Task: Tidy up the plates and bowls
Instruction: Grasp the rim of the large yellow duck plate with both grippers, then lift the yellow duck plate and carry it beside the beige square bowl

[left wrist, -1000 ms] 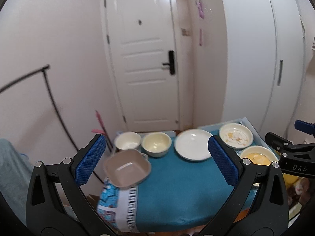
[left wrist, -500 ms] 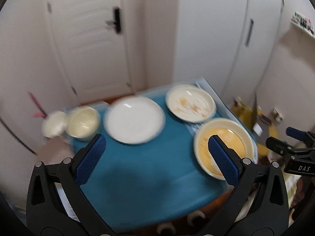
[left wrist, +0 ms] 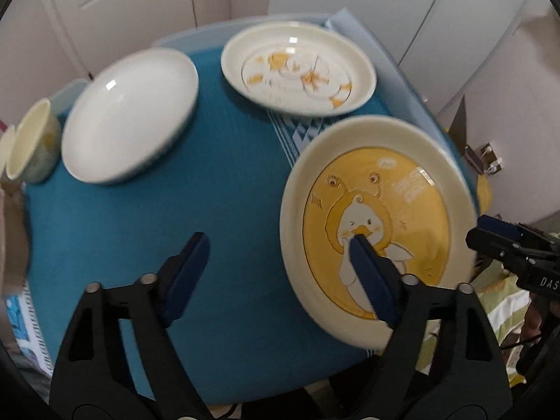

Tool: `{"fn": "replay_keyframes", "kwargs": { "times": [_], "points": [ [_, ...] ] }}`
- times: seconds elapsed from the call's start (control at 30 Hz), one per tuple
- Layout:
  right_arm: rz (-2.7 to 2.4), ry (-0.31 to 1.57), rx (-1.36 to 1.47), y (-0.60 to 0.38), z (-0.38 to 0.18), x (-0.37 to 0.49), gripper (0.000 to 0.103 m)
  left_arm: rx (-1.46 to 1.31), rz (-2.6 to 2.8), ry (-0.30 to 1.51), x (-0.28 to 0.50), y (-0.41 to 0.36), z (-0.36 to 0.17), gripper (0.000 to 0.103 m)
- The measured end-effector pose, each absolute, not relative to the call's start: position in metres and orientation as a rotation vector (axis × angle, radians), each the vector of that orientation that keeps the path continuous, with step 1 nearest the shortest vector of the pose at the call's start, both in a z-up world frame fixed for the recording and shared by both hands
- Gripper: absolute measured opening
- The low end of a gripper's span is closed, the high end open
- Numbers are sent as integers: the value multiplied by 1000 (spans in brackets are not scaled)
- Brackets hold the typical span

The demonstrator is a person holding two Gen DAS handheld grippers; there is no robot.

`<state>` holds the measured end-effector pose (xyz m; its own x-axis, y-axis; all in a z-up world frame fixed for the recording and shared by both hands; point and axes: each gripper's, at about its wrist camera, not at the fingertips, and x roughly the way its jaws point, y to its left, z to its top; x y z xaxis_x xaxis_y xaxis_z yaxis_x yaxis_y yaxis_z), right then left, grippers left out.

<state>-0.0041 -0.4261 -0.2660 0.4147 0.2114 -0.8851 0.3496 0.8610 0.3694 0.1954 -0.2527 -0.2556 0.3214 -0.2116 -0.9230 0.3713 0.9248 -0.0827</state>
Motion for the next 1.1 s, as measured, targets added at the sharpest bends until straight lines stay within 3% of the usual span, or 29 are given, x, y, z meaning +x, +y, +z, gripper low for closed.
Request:
{"fn": "replay_keyframes", "kwargs": {
  "times": [0.13,0.2,0.27,0.4,0.47,1.1],
  "points": [
    [-28,1174,559,-434,-280,7,43,152,-361,1220,200,-259,-274,61],
    [-1,1178,540,-436,-284,12,34,151,-354,1227,201,-259,-278,49],
    [4,1178,516,-436,-287,17,29,145,-351,1235,202,-260,-282,47],
    [-13,1172,484,-436,-288,21,19,118,-370,1228,202,-262,-286,27],
    [-11,1169,458,-434,-288,21,17,135,-372,1215,200,-266,-284,23],
    [-3,1167,379,-428,-283,21,17,156,-360,1169,189,-262,-276,23]
  ]
}}
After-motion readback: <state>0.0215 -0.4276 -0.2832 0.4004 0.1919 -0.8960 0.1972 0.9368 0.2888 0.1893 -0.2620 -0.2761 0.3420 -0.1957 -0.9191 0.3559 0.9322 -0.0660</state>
